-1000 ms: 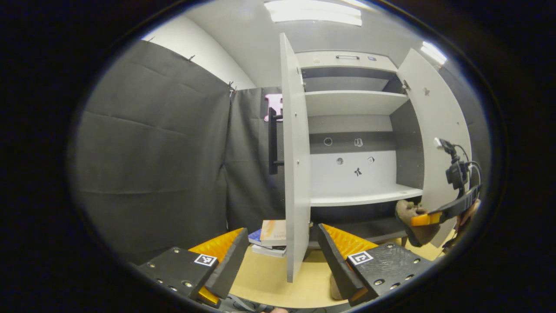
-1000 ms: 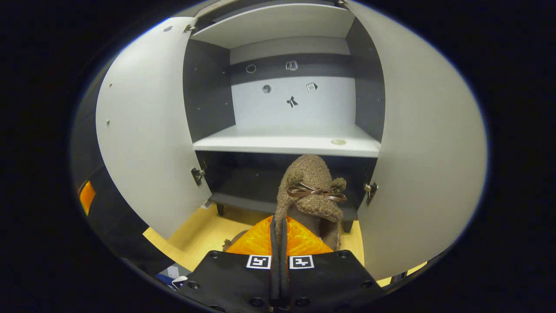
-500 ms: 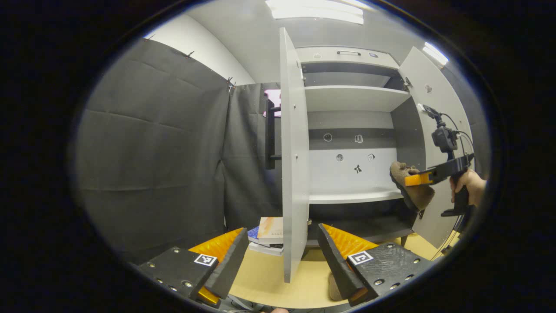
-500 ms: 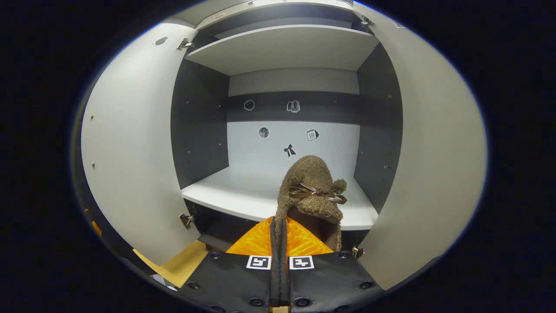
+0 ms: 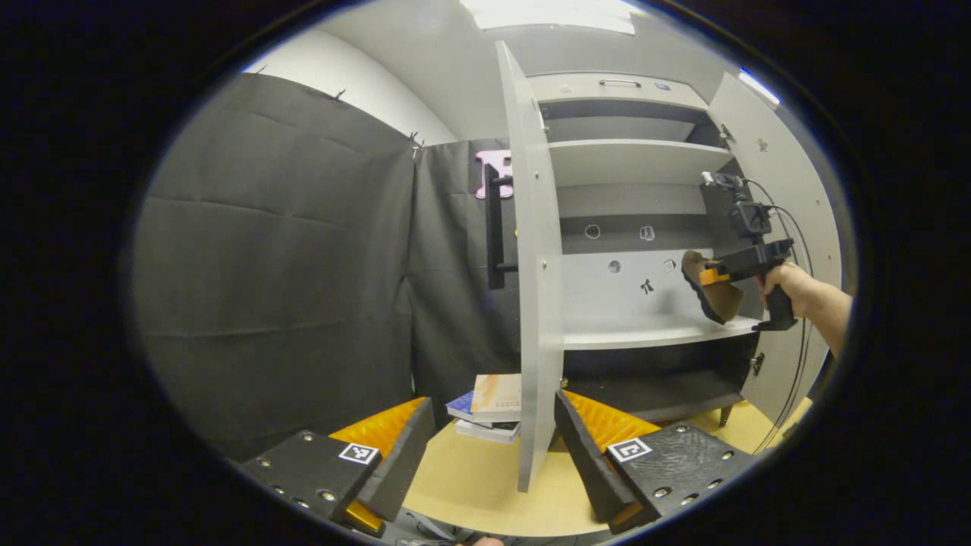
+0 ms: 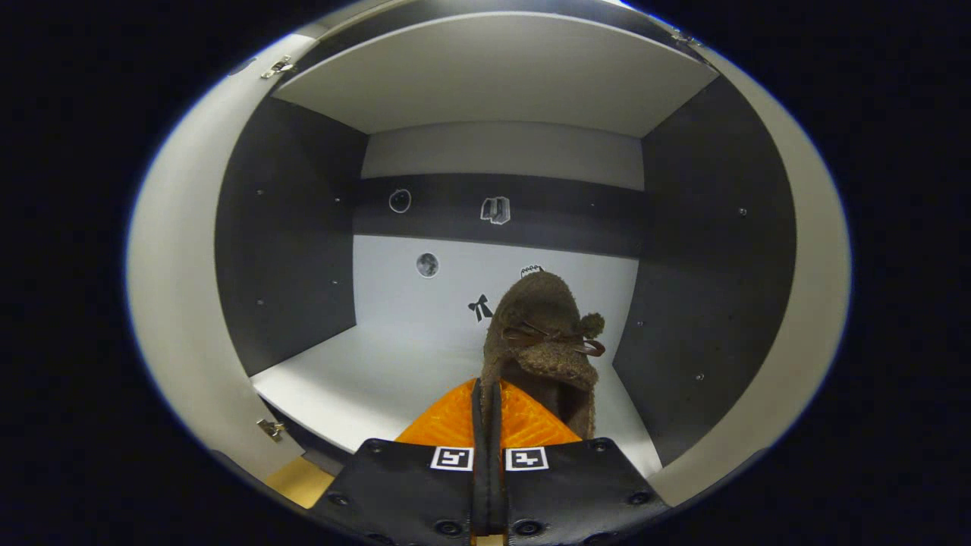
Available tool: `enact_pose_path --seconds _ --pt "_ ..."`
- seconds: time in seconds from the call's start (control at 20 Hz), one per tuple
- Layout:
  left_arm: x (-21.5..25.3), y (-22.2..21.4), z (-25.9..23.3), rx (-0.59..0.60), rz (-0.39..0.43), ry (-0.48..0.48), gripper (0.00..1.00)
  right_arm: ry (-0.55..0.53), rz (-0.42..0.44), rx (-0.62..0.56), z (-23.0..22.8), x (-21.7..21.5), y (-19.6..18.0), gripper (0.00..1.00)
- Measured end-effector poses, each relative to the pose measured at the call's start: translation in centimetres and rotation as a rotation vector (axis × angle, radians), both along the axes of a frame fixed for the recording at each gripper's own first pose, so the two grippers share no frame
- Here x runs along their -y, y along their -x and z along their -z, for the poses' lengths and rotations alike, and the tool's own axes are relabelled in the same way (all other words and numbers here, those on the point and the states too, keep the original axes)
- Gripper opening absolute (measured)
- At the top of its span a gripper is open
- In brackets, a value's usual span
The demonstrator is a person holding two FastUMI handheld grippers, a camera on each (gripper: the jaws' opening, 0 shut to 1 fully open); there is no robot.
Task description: Grab one shoe with the right hand and put it into the shoe cabinet, grab the other shoe with the left hand and put it into the shoe cabinet; then close the right door with the right hand and the left door with the left hand.
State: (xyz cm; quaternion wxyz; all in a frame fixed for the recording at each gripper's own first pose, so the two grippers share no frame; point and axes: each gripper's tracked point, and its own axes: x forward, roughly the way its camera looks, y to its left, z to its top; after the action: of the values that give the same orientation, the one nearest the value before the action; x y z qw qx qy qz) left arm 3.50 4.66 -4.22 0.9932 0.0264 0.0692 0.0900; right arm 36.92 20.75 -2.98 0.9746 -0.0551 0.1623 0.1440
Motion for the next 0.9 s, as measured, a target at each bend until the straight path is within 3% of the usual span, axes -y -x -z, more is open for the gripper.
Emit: enact_pose_path --seconds 0.05,0.1,0.15,0.2,0.3,0.35,0.4,0.45,0.5,0.55,0.6,0.9 --pt "-0.1 0.1 0.2 -0.005 -0.004 0.000 0.93 0.004 0.008 -0.011 0.5 -0.1 -0.9 0.01" --pt "-0.2 0.1 0.3 -0.010 -0.008 -0.003 1.00 0.021 0.012 -0.031 1.3 -0.2 -1.6 0.02" --pt "-0.3 0.3 0.5 -0.016 -0.011 -0.007 1.00 0.030 0.010 -0.040 1.9 -0.4 -2.1 0.02" --pt "-0.5 0.4 0.6 -0.021 -0.015 -0.010 0.93 0.024 0.005 -0.046 2.2 -0.9 -2.7 0.02" --pt "-0.6 0.7 0.7 -0.022 -0.019 0.001 0.93 0.038 0.019 -0.050 2.6 -1.1 -3.1 0.02" --pt "-0.5 0.9 0.8 -0.020 -0.019 0.012 1.00 0.062 0.039 -0.029 2.5 -0.7 -3.3 0.08" --pt "-0.4 1.1 0.9 -0.020 -0.015 0.025 1.00 0.072 0.039 -0.006 2.0 -0.8 -3.3 0.20" --pt "-0.2 1.1 1.2 -0.024 -0.009 0.034 0.93 0.070 0.032 0.028 1.2 -1.3 -2.9 0.25" --pt "0.2 1.1 1.5 -0.029 0.004 0.043 0.93 0.075 0.022 0.061 0.3 -1.6 -2.4 0.44" --pt "0.8 1.1 1.7 -0.034 0.024 0.050 0.86 0.080 0.013 0.095 -0.7 -1.6 -1.6 0.71" --pt "1.3 1.2 2.1 -0.042 0.043 0.055 1.00 0.086 0.021 0.128 -1.2 -1.7 -1.6 0.98" --pt "4.3 1.1 3.5 -0.064 0.141 0.060 1.00 -0.020 0.020 0.191 -4.4 -0.1 5.4 0.98"
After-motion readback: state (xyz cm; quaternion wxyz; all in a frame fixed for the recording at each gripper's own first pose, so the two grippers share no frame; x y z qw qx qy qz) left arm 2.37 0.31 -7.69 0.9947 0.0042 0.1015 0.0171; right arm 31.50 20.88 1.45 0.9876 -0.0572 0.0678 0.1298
